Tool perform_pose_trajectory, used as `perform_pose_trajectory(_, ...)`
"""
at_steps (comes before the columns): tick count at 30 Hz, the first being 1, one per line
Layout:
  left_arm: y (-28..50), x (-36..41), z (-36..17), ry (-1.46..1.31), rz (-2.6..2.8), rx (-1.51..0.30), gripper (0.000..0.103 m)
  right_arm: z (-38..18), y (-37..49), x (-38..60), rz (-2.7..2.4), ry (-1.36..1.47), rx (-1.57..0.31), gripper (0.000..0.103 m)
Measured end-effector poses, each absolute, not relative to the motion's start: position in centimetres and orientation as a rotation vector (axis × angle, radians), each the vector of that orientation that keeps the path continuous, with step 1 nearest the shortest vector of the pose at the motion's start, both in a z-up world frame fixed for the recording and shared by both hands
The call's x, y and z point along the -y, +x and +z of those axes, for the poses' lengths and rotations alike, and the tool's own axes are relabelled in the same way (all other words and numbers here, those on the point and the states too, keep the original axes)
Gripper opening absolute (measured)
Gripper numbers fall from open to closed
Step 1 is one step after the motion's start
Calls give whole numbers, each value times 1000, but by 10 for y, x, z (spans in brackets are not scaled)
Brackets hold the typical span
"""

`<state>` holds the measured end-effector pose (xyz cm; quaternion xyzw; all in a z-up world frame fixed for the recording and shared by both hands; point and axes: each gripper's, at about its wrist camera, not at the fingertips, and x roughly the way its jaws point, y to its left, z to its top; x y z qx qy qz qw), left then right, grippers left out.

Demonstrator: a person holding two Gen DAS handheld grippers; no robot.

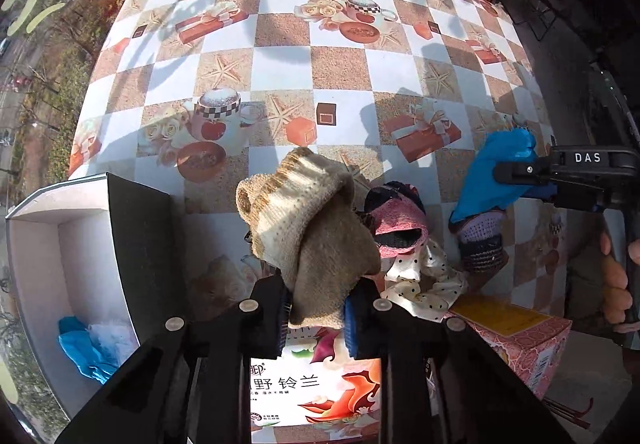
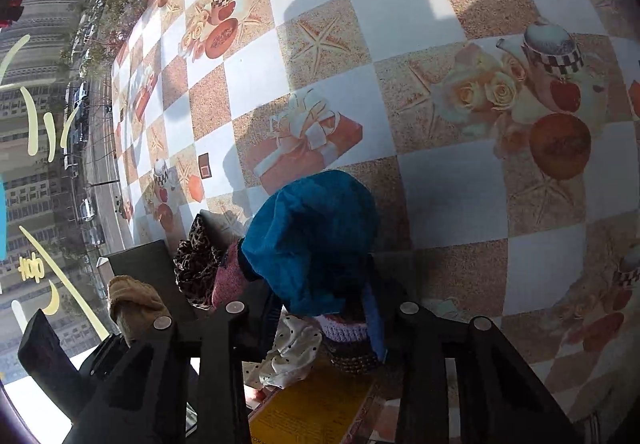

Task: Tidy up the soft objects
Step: 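Close left tool on the beige knit sock while right tool grasps the blue cap, then lift the sock with left tool while right tool carries the blue cap toward the white box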

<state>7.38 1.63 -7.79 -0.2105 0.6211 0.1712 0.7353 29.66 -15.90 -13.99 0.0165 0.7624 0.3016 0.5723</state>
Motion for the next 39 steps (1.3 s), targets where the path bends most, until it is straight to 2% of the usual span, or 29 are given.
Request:
perform_pose_trajectory(9, 87, 0, -53, -337, 336, -1328, 24, -97, 291, 191, 693, 170, -1678, 38)
perform_pose_trajectory(21, 69, 35, -34, -223, 224, -1328, 24, -35, 251, 227, 666, 166, -1544, 38)
perform_pose_trajectory(39, 23, 76, -11, -92, 117, -1294, 24, 24, 174, 250, 599, 119, -1399, 38)
